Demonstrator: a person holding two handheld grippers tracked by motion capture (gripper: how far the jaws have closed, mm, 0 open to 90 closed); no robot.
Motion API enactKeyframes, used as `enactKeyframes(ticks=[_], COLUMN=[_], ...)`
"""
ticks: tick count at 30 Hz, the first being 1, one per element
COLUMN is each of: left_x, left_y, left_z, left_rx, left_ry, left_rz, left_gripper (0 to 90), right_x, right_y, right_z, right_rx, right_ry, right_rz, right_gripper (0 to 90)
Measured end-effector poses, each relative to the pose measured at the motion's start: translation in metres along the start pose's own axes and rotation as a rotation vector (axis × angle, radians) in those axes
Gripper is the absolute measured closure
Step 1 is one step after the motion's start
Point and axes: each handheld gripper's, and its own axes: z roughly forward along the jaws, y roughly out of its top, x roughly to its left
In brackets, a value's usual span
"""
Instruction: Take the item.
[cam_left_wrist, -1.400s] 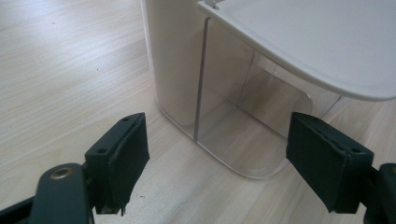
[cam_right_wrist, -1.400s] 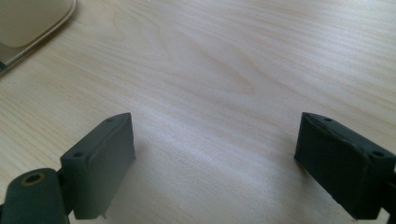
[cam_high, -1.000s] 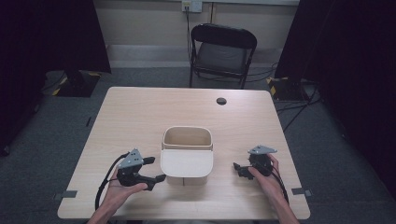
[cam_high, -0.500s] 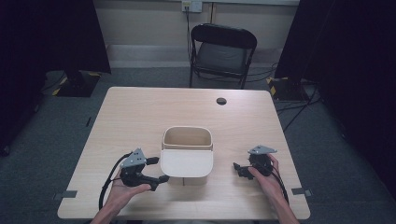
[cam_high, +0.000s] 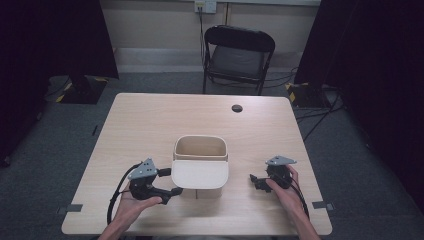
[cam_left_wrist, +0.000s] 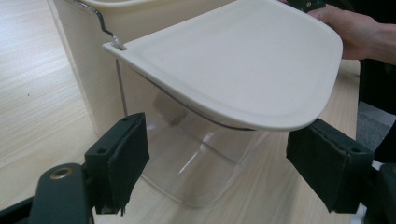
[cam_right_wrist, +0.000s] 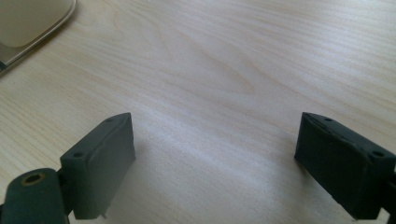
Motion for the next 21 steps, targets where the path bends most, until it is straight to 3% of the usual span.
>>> enactKeyframes(ticks=[7, 21], left_x=[-0.0018, -0.0036], left_y=[0.0034, 0.0061], left_z=[-0.0014, -0.0032], left_rx=[0.010, -0.018], left_ry=[0.009, 0.007], left_rz=[0.008, -0.002], left_gripper=[20.8, 20.9], right_x=[-0.0001, 0.0002], right_y=[0.0000, 0.0000], right_z=[0.0000, 0.0000], right_rx=[0.000, 0.000], right_ry=[0.002, -0.001], right_rz=[0.000, 0.002], right_gripper=[11.2, 11.2])
